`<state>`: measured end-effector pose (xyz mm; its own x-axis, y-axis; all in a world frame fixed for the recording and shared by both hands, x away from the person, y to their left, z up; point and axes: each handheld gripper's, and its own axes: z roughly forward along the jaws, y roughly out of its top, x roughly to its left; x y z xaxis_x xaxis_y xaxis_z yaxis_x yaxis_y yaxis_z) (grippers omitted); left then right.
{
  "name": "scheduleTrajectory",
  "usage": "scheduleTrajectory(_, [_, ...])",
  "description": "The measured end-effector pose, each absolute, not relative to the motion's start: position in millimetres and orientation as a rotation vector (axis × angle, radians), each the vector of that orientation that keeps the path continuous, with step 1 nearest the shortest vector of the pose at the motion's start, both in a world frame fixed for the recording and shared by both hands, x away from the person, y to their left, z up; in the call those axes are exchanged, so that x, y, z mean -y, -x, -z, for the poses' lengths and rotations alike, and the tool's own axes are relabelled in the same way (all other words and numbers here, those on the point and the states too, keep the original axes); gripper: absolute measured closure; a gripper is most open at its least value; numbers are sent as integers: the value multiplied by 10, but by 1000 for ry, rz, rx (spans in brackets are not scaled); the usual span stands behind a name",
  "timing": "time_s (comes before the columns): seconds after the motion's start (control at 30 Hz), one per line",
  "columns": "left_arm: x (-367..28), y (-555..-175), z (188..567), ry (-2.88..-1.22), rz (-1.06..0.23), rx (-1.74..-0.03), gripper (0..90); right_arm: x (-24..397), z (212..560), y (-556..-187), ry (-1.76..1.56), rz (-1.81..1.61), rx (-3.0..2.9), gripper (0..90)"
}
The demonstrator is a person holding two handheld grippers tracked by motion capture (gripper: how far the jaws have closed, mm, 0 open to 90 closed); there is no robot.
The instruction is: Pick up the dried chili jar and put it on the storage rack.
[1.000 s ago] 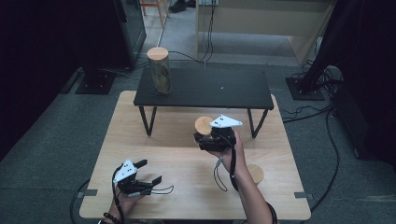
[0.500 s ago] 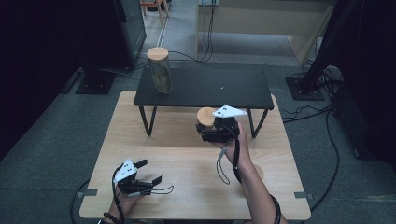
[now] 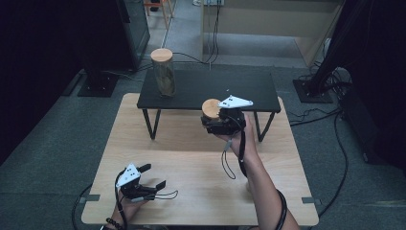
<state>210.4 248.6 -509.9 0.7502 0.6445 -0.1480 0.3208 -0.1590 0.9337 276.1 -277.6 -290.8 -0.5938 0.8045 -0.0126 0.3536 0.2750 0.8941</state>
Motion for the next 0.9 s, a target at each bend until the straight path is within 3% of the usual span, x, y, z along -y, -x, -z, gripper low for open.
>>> scheduleTrajectory(0.9, [-2502, -2112, 5105, -1755, -335, -759, 21, 2803, 2763, -3225, -1099, -1223, -2056, 258])
